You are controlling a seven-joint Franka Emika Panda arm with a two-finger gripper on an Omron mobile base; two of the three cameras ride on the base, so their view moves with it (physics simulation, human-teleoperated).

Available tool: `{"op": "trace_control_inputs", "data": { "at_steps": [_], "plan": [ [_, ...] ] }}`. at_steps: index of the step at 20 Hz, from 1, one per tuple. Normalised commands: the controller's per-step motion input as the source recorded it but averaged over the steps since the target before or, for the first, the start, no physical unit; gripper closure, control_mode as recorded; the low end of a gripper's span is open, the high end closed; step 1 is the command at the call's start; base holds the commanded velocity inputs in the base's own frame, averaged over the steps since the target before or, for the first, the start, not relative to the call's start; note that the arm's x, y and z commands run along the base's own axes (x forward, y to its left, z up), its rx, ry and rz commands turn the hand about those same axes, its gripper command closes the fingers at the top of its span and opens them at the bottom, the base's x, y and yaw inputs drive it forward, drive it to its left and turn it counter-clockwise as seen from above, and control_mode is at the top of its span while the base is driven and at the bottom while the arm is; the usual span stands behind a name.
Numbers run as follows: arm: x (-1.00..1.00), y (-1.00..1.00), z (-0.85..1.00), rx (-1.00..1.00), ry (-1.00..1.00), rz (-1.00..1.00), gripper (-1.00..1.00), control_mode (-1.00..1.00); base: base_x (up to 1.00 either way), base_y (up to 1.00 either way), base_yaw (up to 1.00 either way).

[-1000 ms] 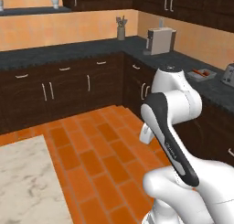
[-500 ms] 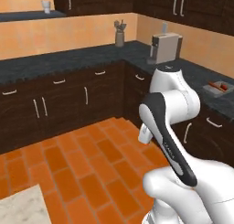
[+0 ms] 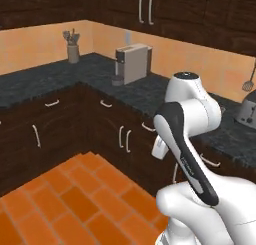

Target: Take the meat container that has the fish and place it on the second highest rack of the freezer. Then take the vegetable container that has the carrot and bell pepper and place it on the highest rack of the freezer.

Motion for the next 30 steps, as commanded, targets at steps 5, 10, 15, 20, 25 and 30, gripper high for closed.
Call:
{"op": "trace_control_inputs", "data": {
  "at_steps": [5, 10, 15, 20, 25, 30],
  "plan": [
    [0.00, 0.00, 0.00, 0.00, 0.00, 0.00, -1.00, 1.00, 0.98, 0.18, -0.64],
    [0.00, 0.00, 0.00, 0.00, 0.00, 0.00, -1.00, 1.00, 0.64, 0.30, -0.80],
    [0.00, 0.00, 0.00, 0.00, 0.00, 0.00, -1.00, 1.00, 0.49, 0.17, -0.84],
    [0.00, 0.00, 0.00, 0.00, 0.00, 0.00, -1.00, 1.00, 0.56, 0.19, -0.68],
    [0.00, 0.00, 0.00, 0.00, 0.00, 0.00, -1.00, 1.00, 0.09, 0.26, -0.28],
    [0.00, 0.00, 0.00, 0.00, 0.00, 0.00, -1.00, 1.00, 0.09, 0.62, -0.01]
  ]
}}
